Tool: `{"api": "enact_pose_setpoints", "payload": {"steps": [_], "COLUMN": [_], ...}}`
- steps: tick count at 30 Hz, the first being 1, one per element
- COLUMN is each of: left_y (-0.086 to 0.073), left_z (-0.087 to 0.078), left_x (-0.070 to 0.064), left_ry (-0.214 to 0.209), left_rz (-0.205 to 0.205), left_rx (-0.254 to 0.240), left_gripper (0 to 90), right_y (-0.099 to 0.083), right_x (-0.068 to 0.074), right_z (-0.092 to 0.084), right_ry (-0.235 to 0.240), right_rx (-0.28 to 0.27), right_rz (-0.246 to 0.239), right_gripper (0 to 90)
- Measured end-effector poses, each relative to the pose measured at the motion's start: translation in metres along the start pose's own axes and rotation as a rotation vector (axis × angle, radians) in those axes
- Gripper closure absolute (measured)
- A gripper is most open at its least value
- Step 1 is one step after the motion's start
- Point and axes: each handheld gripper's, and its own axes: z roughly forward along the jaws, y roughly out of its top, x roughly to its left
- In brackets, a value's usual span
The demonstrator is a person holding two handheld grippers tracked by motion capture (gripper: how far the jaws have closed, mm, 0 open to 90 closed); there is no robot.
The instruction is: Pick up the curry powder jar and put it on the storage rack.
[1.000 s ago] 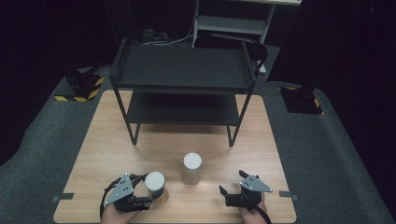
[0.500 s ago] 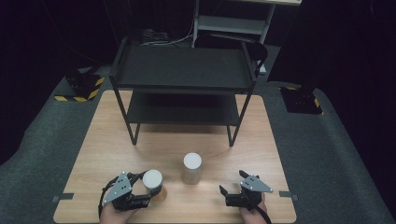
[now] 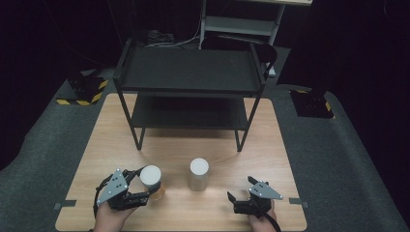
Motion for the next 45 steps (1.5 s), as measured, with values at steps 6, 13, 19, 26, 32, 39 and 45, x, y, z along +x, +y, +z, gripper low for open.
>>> {"api": "enact_pose_setpoints", "payload": {"steps": [6, 13, 19, 26, 32, 39, 45], "left_y": [0.016, 0.038, 0.055, 0.075, 0.092, 0.107, 0.123], "left_z": [-0.003, -0.007, -0.011, -0.011, -0.009, -0.01, -0.008], "left_x": [0.008, 0.015, 0.019, 0.024, 0.028, 0.034, 0.036], "left_ry": [0.013, 0.04, 0.075, 0.082, 0.082, 0.073, 0.077], "left_rz": [-0.006, 0.005, 0.005, 0.019, 0.03, 0.009, 0.006], "left_rx": [-0.006, -0.022, -0.049, -0.065, -0.066, -0.094, -0.099], "left_gripper": [33.6, 33.7, 33.6, 33.7, 33.6, 33.6, 33.7], "right_y": [0.0, 0.0, 0.0, -0.001, -0.001, -0.001, -0.001], "right_x": [0.0, -0.001, -0.001, -0.001, -0.001, -0.002, -0.002], "right_z": [0.0, 0.0, 0.0, 0.0, -0.001, -0.001, -0.001], "right_ry": [0.001, 0.001, 0.003, 0.003, 0.004, 0.006, 0.007], "right_rx": [-0.001, -0.002, -0.001, -0.003, -0.006, -0.005, -0.004], "right_rz": [0.002, 0.004, 0.004, 0.005, 0.008, 0.009, 0.007], "right_gripper": [0.3, 0.3, 0.3, 0.3, 0.3, 0.3, 0.3]}}
